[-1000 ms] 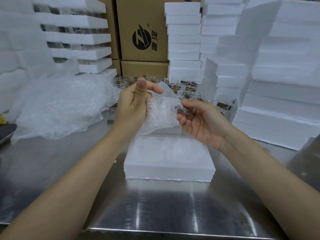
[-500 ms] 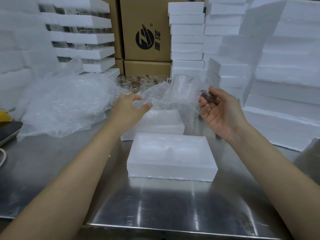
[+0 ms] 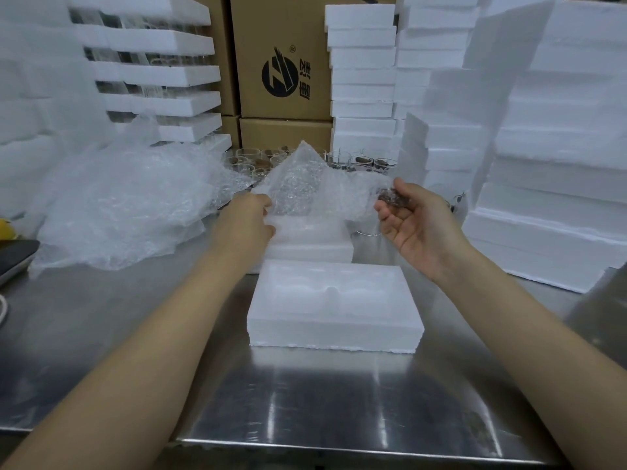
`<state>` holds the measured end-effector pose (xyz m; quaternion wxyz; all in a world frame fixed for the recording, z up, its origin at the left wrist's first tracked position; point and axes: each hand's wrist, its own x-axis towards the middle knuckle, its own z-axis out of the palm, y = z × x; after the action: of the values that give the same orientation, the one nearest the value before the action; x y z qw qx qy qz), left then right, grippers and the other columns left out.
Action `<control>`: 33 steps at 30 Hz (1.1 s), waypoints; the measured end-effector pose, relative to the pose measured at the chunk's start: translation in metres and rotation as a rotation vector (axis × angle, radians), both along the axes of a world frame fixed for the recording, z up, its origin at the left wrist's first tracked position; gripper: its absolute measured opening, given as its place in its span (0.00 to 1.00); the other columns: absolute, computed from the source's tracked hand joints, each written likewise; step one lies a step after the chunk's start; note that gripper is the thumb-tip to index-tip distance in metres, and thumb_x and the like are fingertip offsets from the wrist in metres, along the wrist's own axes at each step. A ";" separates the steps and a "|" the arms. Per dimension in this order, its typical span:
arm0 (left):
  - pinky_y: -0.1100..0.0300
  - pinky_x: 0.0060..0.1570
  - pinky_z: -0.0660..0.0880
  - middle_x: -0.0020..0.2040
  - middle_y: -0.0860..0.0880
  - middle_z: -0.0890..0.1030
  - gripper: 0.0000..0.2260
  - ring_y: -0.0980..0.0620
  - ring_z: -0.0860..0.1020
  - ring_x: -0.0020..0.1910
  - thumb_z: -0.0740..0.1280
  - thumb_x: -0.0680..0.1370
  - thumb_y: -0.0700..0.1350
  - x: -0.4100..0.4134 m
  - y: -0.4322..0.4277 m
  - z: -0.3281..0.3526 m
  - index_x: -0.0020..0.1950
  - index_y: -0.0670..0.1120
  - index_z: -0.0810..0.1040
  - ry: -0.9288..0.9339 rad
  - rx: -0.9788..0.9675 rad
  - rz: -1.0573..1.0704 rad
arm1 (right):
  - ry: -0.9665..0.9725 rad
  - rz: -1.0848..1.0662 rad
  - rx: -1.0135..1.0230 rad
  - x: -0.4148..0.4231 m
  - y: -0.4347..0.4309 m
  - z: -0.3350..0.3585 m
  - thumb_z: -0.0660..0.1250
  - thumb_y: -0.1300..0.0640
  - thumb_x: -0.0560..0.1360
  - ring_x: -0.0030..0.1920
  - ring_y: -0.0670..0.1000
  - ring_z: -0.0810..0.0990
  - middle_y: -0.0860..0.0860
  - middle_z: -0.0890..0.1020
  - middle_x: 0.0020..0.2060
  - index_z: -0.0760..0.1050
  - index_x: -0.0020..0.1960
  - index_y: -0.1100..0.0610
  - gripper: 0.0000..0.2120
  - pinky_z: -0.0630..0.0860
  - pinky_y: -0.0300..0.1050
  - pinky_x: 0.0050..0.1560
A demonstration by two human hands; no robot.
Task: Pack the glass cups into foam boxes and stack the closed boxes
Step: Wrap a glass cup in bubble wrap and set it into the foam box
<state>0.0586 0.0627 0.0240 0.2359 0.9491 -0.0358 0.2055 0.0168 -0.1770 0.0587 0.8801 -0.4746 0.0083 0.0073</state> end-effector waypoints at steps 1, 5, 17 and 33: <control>0.53 0.53 0.73 0.56 0.43 0.79 0.15 0.44 0.77 0.53 0.69 0.76 0.37 -0.001 0.000 0.000 0.63 0.42 0.78 -0.023 0.010 -0.002 | 0.000 0.000 -0.006 0.000 0.000 -0.001 0.66 0.57 0.77 0.28 0.46 0.80 0.55 0.82 0.30 0.74 0.44 0.60 0.07 0.76 0.34 0.28; 0.60 0.49 0.70 0.52 0.40 0.81 0.09 0.44 0.78 0.49 0.65 0.77 0.35 -0.015 0.000 0.014 0.54 0.38 0.81 -0.260 -0.186 0.021 | -0.007 0.006 -0.012 -0.001 0.001 -0.001 0.66 0.57 0.78 0.27 0.46 0.79 0.54 0.81 0.30 0.75 0.43 0.60 0.08 0.76 0.34 0.29; 0.55 0.63 0.66 0.58 0.48 0.63 0.14 0.52 0.64 0.54 0.57 0.78 0.34 -0.022 0.097 0.042 0.64 0.40 0.68 -0.421 -0.476 0.664 | -0.324 0.108 -0.542 0.001 0.014 -0.019 0.61 0.55 0.80 0.43 0.46 0.84 0.48 0.85 0.39 0.80 0.48 0.57 0.10 0.75 0.38 0.53; 0.54 0.48 0.74 0.50 0.43 0.81 0.14 0.41 0.77 0.48 0.63 0.79 0.51 -0.026 0.007 0.023 0.49 0.42 0.81 0.159 0.174 0.180 | -0.029 0.079 -0.497 0.015 -0.003 -0.019 0.61 0.51 0.81 0.40 0.45 0.85 0.48 0.85 0.36 0.77 0.43 0.53 0.11 0.70 0.45 0.53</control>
<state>0.0330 0.0693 0.0475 0.1355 0.9786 0.0508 0.1461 0.0322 -0.1803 0.0394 0.7353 -0.6766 -0.0216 0.0327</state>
